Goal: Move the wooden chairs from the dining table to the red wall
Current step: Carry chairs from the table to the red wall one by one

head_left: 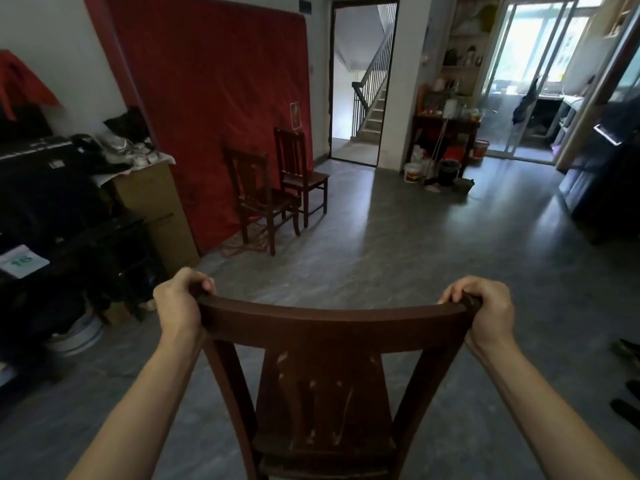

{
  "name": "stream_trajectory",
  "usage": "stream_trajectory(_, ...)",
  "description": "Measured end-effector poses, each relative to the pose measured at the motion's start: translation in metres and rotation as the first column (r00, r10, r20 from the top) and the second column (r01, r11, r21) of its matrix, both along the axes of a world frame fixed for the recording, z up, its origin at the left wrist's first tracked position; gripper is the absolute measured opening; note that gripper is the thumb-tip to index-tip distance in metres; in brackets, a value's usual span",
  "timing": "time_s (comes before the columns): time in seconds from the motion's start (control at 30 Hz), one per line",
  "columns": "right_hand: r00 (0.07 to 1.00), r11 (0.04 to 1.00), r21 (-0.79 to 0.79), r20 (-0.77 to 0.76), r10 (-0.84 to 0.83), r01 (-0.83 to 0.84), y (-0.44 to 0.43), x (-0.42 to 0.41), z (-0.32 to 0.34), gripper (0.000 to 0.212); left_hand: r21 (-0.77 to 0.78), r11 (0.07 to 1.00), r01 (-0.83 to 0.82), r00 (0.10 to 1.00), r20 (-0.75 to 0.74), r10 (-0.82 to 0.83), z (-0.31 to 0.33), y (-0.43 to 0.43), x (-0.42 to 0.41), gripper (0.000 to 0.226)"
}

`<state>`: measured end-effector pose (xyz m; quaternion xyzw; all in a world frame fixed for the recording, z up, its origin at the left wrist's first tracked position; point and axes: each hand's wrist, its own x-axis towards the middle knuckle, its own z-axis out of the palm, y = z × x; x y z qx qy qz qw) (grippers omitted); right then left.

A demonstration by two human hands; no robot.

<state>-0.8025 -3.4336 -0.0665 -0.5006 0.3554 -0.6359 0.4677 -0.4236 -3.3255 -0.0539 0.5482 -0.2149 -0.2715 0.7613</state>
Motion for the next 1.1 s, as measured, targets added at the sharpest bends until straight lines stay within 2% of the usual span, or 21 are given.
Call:
stream_trajectory(0.23, 1.0, 1.0, -0.019, -0.01, -0.024, 0.023, -0.195, 0.111, 0.001, 0.029, -0.043, 0.999, 0.03, 1.0, -0.003, -0.03, -0.004, -0.208, 0.117, 0.02)
stream_trajectory(0.43, 0.995, 0.994, -0.032, -0.01, -0.1, 0.1, -0.355, 0.197, 0.014, 0.03, -0.096, 0.984, 0.148, 0.985, -0.075, -0.155, 0.008, -0.394, 0.208, 0.022)
stream_trajectory(0.7, 0.982, 0.984, 0.017, 0.063, -0.176, 0.175, -0.555, 0.265, 0.002, 0.031, -0.084, 0.96, 0.267, 0.96, -0.068, -0.273, 0.008, -0.631, 0.278, 0.024)
stream_trajectory(0.97, 0.965, 0.969, 0.066, 0.095, -0.245, 0.24, -0.803, 0.305, -0.032, 0.03, 0.009, 0.96, 0.279, 0.958, -0.066, -0.278, -0.004, -0.897, 0.317, 0.026)
stream_trajectory(1.1, 0.959, 0.959, 0.078, 0.057, -0.278, 0.274, -0.903, 0.321, -0.027, 0.03, 0.027, 0.956, 0.292, 0.955, -0.061, -0.29, -0.001, -1.011, 0.333, 0.03)
